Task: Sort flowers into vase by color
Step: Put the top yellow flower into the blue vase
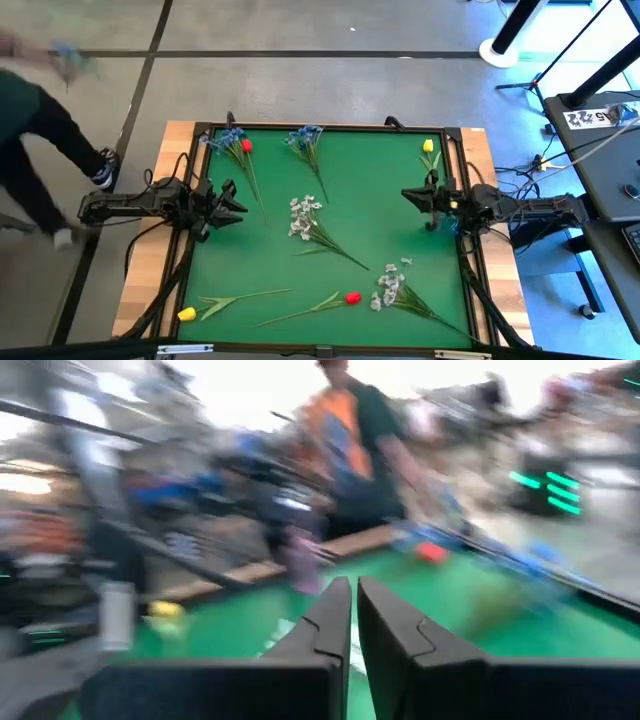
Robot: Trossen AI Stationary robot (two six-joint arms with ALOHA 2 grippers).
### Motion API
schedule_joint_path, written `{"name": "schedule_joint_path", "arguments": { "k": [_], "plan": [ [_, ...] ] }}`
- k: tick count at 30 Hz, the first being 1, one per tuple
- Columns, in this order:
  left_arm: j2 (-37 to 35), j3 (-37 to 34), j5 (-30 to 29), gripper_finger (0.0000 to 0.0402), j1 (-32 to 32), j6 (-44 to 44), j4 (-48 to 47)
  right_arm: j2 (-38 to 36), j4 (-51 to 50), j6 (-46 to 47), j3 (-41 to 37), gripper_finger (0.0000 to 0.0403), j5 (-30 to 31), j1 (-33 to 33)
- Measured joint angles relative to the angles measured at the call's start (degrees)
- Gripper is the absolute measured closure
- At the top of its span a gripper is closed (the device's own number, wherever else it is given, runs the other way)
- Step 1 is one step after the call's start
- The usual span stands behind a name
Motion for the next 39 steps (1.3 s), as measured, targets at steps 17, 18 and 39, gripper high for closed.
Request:
{"name": "schedule_joint_path", "arguments": {
  "k": [17,18,39],
  "plan": [
    [0.0,0.0,0.0,0.0269,0.0,0.0,0.0,51.2,-57.9,11.9,45.2,0.0202,17.7,-19.6],
    [0.0,0.0,0.0,0.0269,0.0,0.0,0.0,53.0,-59.4,11.6,46.0,0.0186,15.4,-22.2],
    [0.0,0.0,0.0,0.0269,0.0,0.0,-0.2,73.7,-56.1,14.6,42.3,0.0172,5.0,-53.0]
  ]
}}
